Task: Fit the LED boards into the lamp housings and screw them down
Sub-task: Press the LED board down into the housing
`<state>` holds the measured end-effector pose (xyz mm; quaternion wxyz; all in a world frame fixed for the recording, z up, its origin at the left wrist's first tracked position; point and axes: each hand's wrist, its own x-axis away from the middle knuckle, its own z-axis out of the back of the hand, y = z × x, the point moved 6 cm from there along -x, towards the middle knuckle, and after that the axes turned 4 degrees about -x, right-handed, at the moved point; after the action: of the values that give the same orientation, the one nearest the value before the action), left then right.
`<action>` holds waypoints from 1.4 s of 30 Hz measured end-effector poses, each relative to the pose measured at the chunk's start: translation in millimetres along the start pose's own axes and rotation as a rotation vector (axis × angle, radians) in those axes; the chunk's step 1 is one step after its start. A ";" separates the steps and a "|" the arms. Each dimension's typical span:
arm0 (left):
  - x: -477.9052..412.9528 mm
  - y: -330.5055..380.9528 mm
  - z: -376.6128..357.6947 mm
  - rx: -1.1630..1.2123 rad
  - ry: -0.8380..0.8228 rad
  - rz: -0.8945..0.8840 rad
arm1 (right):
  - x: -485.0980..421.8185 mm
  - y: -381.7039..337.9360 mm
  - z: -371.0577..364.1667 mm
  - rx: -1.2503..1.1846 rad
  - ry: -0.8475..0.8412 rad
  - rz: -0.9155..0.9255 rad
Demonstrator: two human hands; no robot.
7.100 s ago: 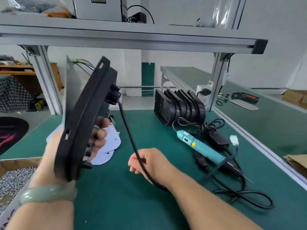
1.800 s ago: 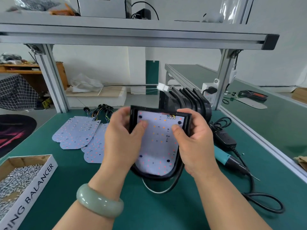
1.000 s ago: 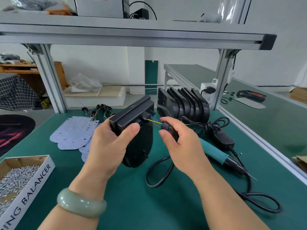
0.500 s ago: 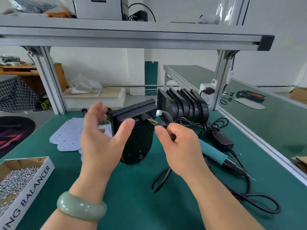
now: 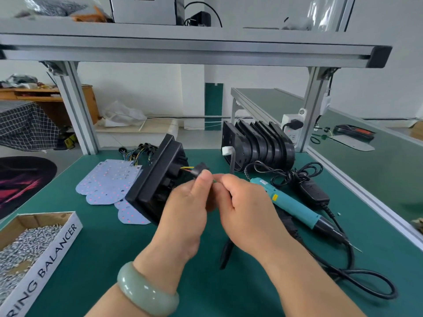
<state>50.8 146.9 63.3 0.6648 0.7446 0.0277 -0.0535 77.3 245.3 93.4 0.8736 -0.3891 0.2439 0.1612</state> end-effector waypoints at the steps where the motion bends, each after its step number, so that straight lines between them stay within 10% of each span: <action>1: -0.4 -1.8 -1.8 0.144 0.011 0.066 | 0.4 -4.9 -2.6 0.014 -0.002 0.032; 6: -6.4 -10.2 -3.9 0.616 0.119 0.367 | 0.8 -14.8 -8.2 0.062 -0.068 0.091; 15: -18.3 -0.5 5.7 0.660 0.099 0.283 | 8.1 -14.2 1.3 -0.055 -0.244 0.159; 22: -11.4 -5.6 8.6 0.037 -0.034 0.125 | 7.2 13.3 6.5 0.274 -0.045 -0.048; 32: 14.0 14.5 -5.5 -0.552 -0.388 0.010 | -4.9 15.1 9.0 0.042 0.075 -0.187; 38: 28.3 79.4 41.3 -0.652 0.386 -0.774 | -2.1 24.7 15.9 -0.085 0.156 -0.199; 42: 4.4 50.2 34.9 -0.592 0.010 -0.409 | 0.8 33.4 16.4 -0.266 0.178 -0.238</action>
<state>59.4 106.3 108.5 0.8272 0.4989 0.1935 -0.1715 67.1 279.4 82.4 0.8024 -0.5397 0.2490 0.0526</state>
